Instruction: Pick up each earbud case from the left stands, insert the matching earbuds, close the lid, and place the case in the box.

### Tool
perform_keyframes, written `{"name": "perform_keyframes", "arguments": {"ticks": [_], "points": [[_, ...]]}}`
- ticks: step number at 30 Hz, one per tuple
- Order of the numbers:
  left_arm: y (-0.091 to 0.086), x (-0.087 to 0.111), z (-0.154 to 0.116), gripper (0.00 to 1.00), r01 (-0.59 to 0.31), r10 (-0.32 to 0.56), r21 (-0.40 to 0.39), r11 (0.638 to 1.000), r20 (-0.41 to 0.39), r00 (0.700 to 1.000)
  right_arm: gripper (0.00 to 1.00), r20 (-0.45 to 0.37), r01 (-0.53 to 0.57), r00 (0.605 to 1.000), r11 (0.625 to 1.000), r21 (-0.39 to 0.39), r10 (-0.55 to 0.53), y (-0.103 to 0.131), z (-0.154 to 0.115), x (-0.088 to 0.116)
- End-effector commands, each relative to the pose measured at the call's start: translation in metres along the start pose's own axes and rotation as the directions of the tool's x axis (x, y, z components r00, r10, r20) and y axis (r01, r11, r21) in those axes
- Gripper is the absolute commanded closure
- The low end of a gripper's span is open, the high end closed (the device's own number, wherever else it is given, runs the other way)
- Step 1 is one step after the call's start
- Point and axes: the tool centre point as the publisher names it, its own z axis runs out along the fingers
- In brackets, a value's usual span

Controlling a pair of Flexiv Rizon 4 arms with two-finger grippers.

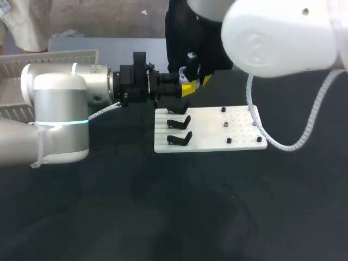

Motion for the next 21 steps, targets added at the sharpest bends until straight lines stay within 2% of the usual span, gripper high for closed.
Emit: {"name": "perform_keyframes", "arguments": {"ticks": [1, 10, 21], "points": [[-0.001, 0.001, 0.000, 1.00, -0.004, 0.004, -0.004, 1.000, 0.006, 1.000, 1.00, -0.020, 0.015, 1.000, 1.000, 0.011, -0.015, 0.000, 0.001, -0.022], [-0.001, 0.001, 0.000, 1.00, -0.004, 0.004, -0.004, 1.000, 0.006, 1.000, 1.00, -0.010, 0.067, 0.998, 0.998, 0.002, -0.067, -0.002, 0.008, -0.045], [-0.001, 0.001, 0.000, 1.00, -0.004, 0.004, -0.004, 1.000, 0.006, 1.000, 1.00, -0.001, 0.090, 0.996, 0.996, 0.013, -0.090, -0.013, 0.026, -0.056]]}}
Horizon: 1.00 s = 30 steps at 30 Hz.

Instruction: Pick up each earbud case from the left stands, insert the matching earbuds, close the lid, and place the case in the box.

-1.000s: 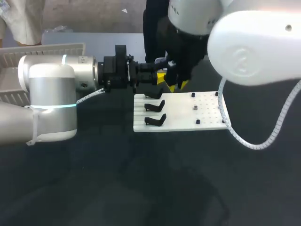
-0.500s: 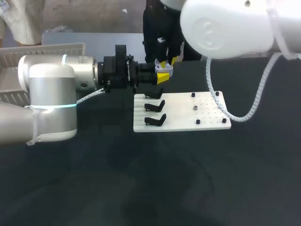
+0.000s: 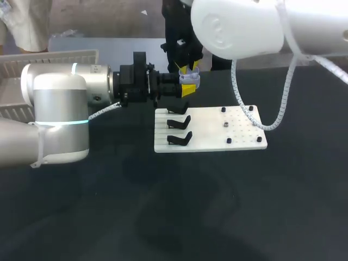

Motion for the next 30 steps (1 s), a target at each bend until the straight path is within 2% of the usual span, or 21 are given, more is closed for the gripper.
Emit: {"name": "perform_keyframes", "arguments": {"ticks": [1, 15, 30], "points": [[-0.001, 0.001, 0.000, 1.00, -0.004, 0.004, -0.004, 1.000, 0.006, 1.000, 1.00, -0.009, 0.002, 1.000, 1.000, -0.004, -0.002, -0.003, 0.004, -0.005], [-0.001, 0.001, 0.000, 1.00, -0.004, 0.004, -0.004, 1.000, 0.006, 1.000, 1.00, -0.030, 0.016, 0.999, 1.000, -0.026, -0.017, -0.009, 0.016, -0.006], [-0.001, 0.001, 0.000, 1.00, -0.004, 0.004, -0.004, 1.000, 0.006, 1.000, 1.00, -0.005, 0.006, 1.000, 0.999, -0.048, -0.006, -0.009, 0.018, -0.010]]}}
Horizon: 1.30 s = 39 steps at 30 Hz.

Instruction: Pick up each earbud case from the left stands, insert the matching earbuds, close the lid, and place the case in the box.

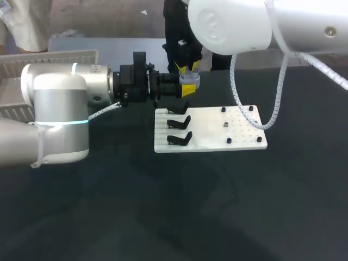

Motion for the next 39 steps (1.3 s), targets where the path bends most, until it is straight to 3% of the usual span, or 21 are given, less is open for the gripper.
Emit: {"name": "perform_keyframes", "arguments": {"ticks": [1, 39], "points": [[-0.001, 0.001, 0.000, 1.00, -0.004, 0.004, -0.004, 1.000, 0.006, 1.000, 1.00, 0.005, -0.005, 1.000, 1.000, -0.012, 0.005, 0.000, 0.002, 0.000], [-0.001, 0.001, 0.000, 1.00, -0.004, 0.004, -0.004, 1.000, 0.006, 1.000, 1.00, -0.027, 0.029, 0.999, 0.999, -0.018, -0.030, 0.001, 0.015, 0.006]]}}
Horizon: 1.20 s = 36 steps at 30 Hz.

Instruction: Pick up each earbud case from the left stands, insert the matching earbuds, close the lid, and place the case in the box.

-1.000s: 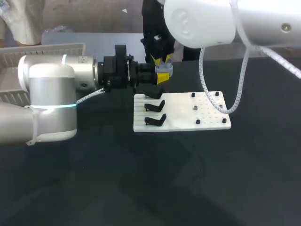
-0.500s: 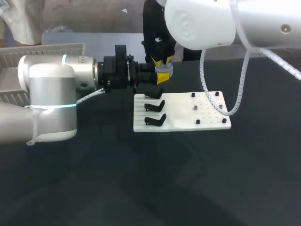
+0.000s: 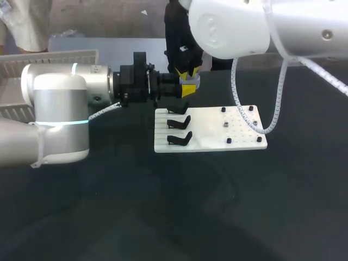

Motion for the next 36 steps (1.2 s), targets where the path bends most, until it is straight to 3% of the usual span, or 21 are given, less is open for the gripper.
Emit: {"name": "perform_keyframes", "arguments": {"ticks": [1, 24, 25, 26, 36], "points": [[-0.0004, 0.0005, -0.0004, 1.00, -0.004, 0.004, -0.005, 1.000, 0.006, 1.000, 1.00, -0.010, 0.006, 1.000, 1.000, -0.001, -0.006, 0.0012, 0.0018, -0.0011], [-0.0004, 0.0005, -0.0004, 1.00, -0.004, 0.004, -0.005, 1.000, 0.006, 1.000, 1.00, -0.046, 0.061, 0.997, 0.995, 0.075, -0.057, 0.0000, 0.0031, -0.0032], [-0.0004, 0.0005, -0.0004, 1.00, -0.004, 0.004, -0.005, 1.000, 0.006, 1.000, 0.97, -0.048, 0.061, 0.997, 0.995, 0.075, -0.057, -0.0001, 0.0034, -0.0031], [-0.0004, 0.0005, -0.0004, 1.00, -0.004, 0.004, -0.005, 1.000, 0.006, 1.000, 0.86, -0.049, 0.061, 0.997, 0.995, 0.075, -0.057, -0.0001, 0.0036, -0.0030], [-0.0004, 0.0005, -0.0004, 1.00, -0.004, 0.004, -0.005, 1.000, 0.006, 1.000, 0.63, -0.047, 0.053, 0.998, 0.996, 0.071, -0.049, -0.0004, 0.0043, -0.0027]]}}
